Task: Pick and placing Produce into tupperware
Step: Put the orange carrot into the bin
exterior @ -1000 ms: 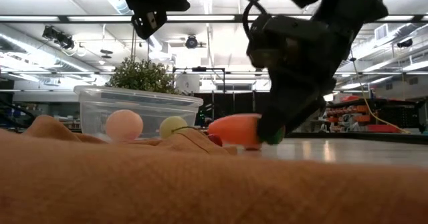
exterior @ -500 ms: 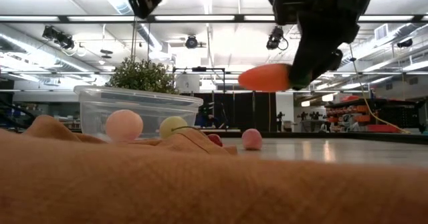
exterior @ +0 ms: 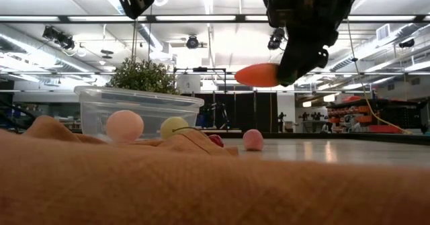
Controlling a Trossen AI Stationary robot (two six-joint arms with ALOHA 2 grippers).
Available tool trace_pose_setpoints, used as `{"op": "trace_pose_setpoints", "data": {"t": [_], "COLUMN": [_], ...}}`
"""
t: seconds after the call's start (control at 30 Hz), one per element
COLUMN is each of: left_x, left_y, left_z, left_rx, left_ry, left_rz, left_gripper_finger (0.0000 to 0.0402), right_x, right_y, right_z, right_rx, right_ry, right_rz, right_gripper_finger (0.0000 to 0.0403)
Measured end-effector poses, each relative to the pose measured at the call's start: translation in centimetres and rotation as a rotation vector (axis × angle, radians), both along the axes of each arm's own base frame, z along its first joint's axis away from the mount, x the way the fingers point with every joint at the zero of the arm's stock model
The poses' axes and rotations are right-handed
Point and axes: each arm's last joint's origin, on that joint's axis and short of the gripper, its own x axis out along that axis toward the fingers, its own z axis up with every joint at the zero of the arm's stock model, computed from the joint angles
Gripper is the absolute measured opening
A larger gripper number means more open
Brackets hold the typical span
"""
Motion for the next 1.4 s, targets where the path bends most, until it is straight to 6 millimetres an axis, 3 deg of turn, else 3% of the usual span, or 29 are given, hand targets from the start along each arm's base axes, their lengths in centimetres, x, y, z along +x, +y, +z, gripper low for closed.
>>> {"op": "trace_pose_setpoints", "data": {"t": [0.3,0.5,0.7,1.07,1.4], "left_x": [-1.0,-1.7,-2.5,-4.7,-6.5], "left_y": [-1.9,-3.0,-4.5,-6.9,-8.0], "left_z": [-0.6,-1.9,-1.8,-2.1,-2.7], "left_rx": [-0.036,-0.085,-0.127,-0.194,-0.184], "left_ry": [0.054,0.137,0.094,0.072,0.097], "left_rz": [0.051,0.185,0.251,0.337,0.372], "left_gripper_finger": [0.0024,0.0026,0.0028,0.0014,0.0011], "right_x": [0.8,1.3,2.6,8.8,13.1], "right_y": [-1.8,-3.3,-3.6,-4.8,-6.4], "right_z": [0.3,0.6,2.3,7.5,9.7], "right_rx": [-0.003,0.036,0.035,-0.014,-0.016], "right_ry": [-0.051,-0.094,-0.165,-0.236,-0.196], "right_rz": [0.033,0.021,0.092,0.17,0.251], "right_gripper_finger": [0.0097,0.0097,0.0097,0.0097,0.0098]}}
